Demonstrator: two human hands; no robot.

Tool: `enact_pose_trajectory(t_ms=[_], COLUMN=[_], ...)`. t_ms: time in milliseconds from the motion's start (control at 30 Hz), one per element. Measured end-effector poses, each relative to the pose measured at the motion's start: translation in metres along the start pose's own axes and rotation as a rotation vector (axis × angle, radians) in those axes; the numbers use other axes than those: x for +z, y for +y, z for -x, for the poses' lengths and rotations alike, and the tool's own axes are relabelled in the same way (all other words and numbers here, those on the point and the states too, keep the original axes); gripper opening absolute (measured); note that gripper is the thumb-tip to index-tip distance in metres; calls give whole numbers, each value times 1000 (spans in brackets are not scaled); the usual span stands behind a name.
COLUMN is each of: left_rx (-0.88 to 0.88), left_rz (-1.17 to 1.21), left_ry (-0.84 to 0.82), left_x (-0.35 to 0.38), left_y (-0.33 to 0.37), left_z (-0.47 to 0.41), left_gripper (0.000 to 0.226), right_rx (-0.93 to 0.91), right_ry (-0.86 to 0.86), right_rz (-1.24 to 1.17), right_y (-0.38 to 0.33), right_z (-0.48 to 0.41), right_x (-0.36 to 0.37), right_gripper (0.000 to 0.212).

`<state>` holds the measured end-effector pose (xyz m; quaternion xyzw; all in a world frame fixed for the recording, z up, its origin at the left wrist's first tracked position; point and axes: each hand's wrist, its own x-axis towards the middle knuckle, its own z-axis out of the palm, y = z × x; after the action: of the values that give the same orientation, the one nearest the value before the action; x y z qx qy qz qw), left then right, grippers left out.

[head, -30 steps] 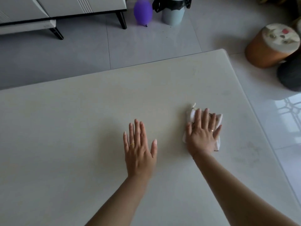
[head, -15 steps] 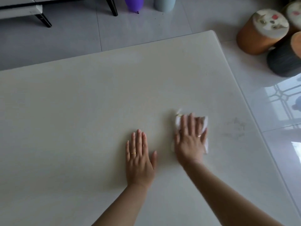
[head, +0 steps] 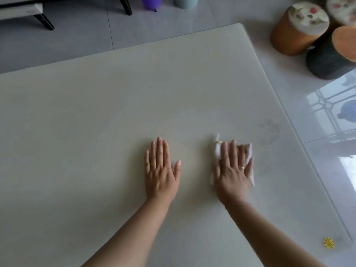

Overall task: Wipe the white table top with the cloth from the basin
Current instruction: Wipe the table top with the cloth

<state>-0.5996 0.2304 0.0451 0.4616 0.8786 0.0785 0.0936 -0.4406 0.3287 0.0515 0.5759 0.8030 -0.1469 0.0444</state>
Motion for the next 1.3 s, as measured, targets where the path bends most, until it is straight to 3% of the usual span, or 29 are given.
enact_pose_trajectory(t_ms=[167,233,333,400,467,600,700,833,933,1000,1067,1200,1233,1300], left_rx=[86,142,153,137,133,138,145,138,140,140,150,159,158,151], left_rz=[18,-12,-48,-57,-52,-32,-20,-28,-33,-27,-26,-26,-27,-35], left_ry=[-20,-51,-92,-106,-104,-102,-92,-73,-64,-60,-48,-30,-28,-32], left_x=[6,9,13,14,16,16,15,13,15,16,17,17,17,19], left_y=[11,12,12,12,12,12,12,13,13,13,12,11,11,12], left_z=[55,78,98,101,102,102,102,102,104,104,104,105,104,104], left_gripper=[65,65,65,65,66,66,67,68,69,69,69,68,68,69], right_rx=[-497,-449,-124,57,117,-244,-442,-82,172,114,-112,-540,-529,-336], right_ry=[-61,-39,-27,-16,-6,-17,-49,-2,28,33,29,-43,-35,1], right_rz=[129,149,78,29,-22,26,93,50,-29,-23,27,116,137,122], right_y=[22,52,75,63,37,8,50,107,86,56,37,82,100,132], right_z=[48,34,22,27,47,121,124,100,107,133,170,187,180,163], right_x=[7,-5,-15,-7,3,26,16,-4,7,23,37,29,23,8], right_gripper=[56,57,59,61,63,59,54,60,60,61,62,64,64,62])
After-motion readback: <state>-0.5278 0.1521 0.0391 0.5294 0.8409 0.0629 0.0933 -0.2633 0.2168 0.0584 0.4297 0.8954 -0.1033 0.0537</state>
